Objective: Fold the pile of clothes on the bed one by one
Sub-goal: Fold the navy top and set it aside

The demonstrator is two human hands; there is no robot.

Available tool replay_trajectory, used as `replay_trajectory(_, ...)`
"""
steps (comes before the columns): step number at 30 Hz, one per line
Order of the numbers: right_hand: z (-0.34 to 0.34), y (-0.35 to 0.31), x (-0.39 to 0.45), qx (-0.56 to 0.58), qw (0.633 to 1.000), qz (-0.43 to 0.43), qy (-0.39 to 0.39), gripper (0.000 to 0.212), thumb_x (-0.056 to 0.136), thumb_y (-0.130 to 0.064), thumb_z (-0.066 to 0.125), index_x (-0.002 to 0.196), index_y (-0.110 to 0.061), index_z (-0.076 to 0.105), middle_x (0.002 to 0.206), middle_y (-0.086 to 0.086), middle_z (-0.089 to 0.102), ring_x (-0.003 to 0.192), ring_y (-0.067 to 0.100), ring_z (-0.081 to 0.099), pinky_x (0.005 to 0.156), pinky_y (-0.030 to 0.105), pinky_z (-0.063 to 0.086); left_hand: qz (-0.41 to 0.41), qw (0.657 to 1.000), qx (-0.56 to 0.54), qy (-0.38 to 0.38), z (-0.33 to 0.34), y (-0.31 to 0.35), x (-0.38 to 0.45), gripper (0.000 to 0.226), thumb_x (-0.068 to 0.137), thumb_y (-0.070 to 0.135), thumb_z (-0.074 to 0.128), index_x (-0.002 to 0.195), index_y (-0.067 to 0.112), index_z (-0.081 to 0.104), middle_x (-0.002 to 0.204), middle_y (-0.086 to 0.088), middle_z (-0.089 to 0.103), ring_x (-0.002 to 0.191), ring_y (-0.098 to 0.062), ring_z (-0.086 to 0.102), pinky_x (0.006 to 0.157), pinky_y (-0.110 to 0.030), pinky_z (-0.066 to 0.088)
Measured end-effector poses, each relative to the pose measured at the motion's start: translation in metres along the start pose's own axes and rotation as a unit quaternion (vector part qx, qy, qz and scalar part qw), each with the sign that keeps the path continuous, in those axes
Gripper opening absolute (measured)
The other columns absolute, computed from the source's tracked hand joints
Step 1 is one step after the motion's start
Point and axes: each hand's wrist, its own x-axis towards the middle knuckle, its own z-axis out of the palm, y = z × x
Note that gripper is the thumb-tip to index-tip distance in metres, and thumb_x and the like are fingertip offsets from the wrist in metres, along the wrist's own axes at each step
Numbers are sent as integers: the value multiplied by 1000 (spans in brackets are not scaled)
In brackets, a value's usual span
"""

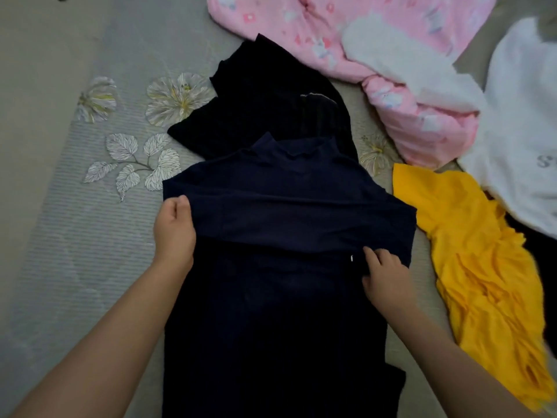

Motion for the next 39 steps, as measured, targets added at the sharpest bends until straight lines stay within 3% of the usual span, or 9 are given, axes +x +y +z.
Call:
replay_trajectory(2,0,11,4,29,999,29,0,56,91,-17,48,142,-9,26,121,10,51,106,25,52,86,34,44,-3,1000,-2,10,-1,-2,1,32,98,25,36,67,22,42,71,2,43,75,-19,42,68,-36,41)
replay_trajectory(5,-3,24,3,85,989,-41,114,40,70,5,66,109,9,60,79,23,62,63,37,60,52,40,52,4,998,39,46,-2,2,5,30,98,25,35,68,23,41,70,2,44,69,-17,44,55,-26,45)
replay_trajectory(8,-4,31,-9,37,972,-102,210,36,73,-7,44,95,12,66,69,23,62,50,35,58,44,34,47,13,992,108,65,-2,5,12,32,98,21,34,67,22,39,69,2,42,62,-13,42,49,-21,45)
replay_trajectory(13,24,11,-17,27,987,-112,116,49,66,1,74,112,8,60,110,30,61,94,45,63,69,50,53,10,937,345,58,-16,-22,11,30,98,17,35,103,-8,51,107,-29,56,100,-39,52,82,-40,37)
replay_trajectory(18,51,5,-17,31,997,-64,-2,61,95,-23,38,147,-16,6,155,11,5,143,27,5,113,43,14,84,901,420,69,-19,-35,-10,35,92,9,43,123,-7,43,125,-29,45,119,-40,39,98,-43,27)
replay_trajectory(24,59,19,-55,98,987,-90,84,62,77,-3,65,134,1,40,138,33,35,128,51,33,98,61,32,293,800,502,-151,-32,-82,-120,44,85,17,49,117,-13,53,124,-36,49,116,-53,45,94,-60,36)
replay_trajectory(30,114,49,-146,171,985,0,-31,65,81,-16,67,134,7,37,135,32,40,125,45,39,102,50,33,190,665,634,-344,-77,-143,-224,74,96,48,10,112,-2,62,120,-27,58,109,-43,56,87,-60,40)
replay_trajectory(36,138,49,-189,447,887,75,-88,56,84,-11,64,133,-7,39,123,10,54,111,23,52,93,33,43,129,625,669,-381,-112,-162,-272,99,82,73,10,118,-7,55,124,-33,51,115,-47,48,92,-61,27)
replay_trajectory(39,142,39,-203,558,813,125,-110,61,84,-12,64,137,-8,33,132,3,46,121,17,45,102,34,38,144,666,653,-329,-116,-165,-280,80,70,55,67,115,-10,56,122,-36,51,111,-52,49,87,-67,35)
